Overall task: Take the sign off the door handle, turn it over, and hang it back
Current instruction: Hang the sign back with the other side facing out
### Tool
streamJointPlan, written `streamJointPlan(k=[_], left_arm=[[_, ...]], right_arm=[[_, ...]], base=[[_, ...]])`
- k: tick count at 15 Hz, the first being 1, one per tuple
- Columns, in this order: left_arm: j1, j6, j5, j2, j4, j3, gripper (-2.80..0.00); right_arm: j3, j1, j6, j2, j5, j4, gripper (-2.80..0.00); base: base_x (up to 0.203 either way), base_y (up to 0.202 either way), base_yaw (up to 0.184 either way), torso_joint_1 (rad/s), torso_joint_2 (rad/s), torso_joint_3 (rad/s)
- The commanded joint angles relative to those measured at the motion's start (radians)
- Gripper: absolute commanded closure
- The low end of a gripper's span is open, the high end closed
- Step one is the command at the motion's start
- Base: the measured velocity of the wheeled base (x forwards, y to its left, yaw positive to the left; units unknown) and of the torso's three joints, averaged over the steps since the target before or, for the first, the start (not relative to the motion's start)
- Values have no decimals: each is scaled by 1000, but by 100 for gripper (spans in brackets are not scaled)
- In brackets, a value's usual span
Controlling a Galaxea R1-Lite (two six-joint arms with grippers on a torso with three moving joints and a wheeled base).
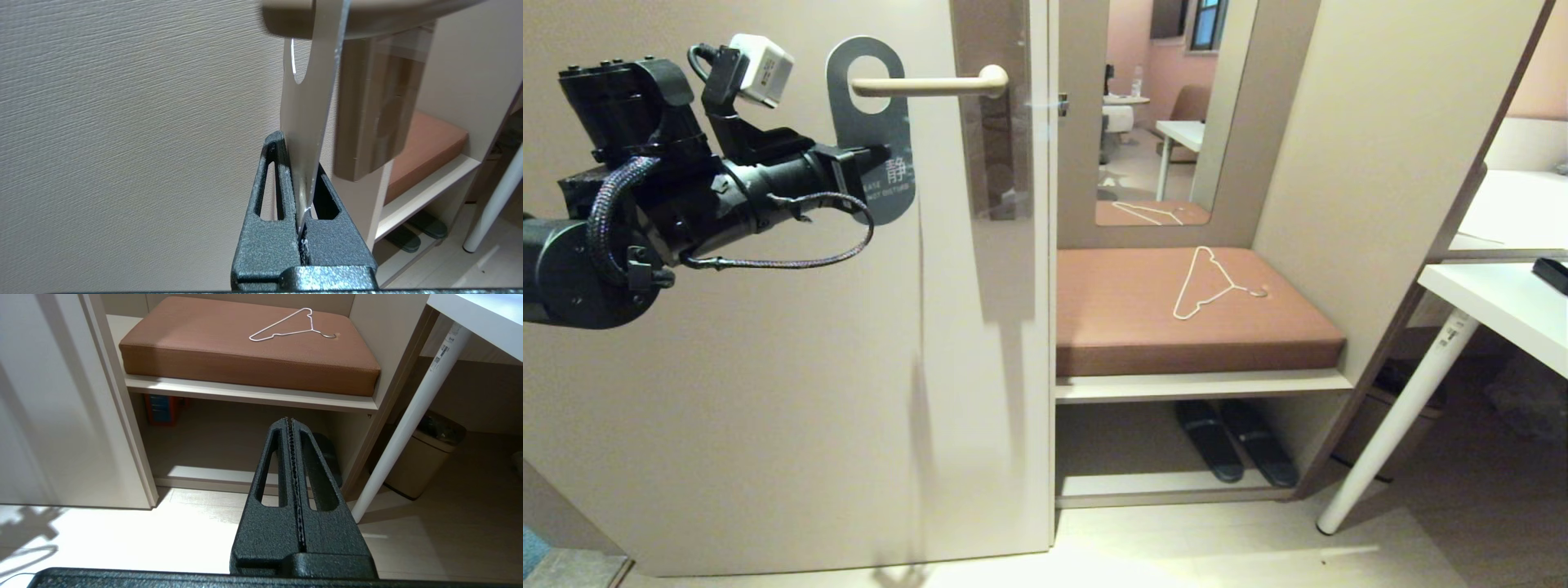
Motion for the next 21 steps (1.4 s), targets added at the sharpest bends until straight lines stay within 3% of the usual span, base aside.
streamJointPlan(k=[1,10,21], left_arm=[[-10,3,-2,-2,-4,0,0],[-107,60,6,-4,-6,2,0],[-225,62,53,10,-6,3,0]], right_arm=[[0,0,-1,1,1,0,0],[0,1,-1,1,1,0,0],[0,1,-1,1,1,0,0]], base=[[0,0,0,0,0,0],[0,0,0,0,0,0],[0,0,0,0,0,0]])
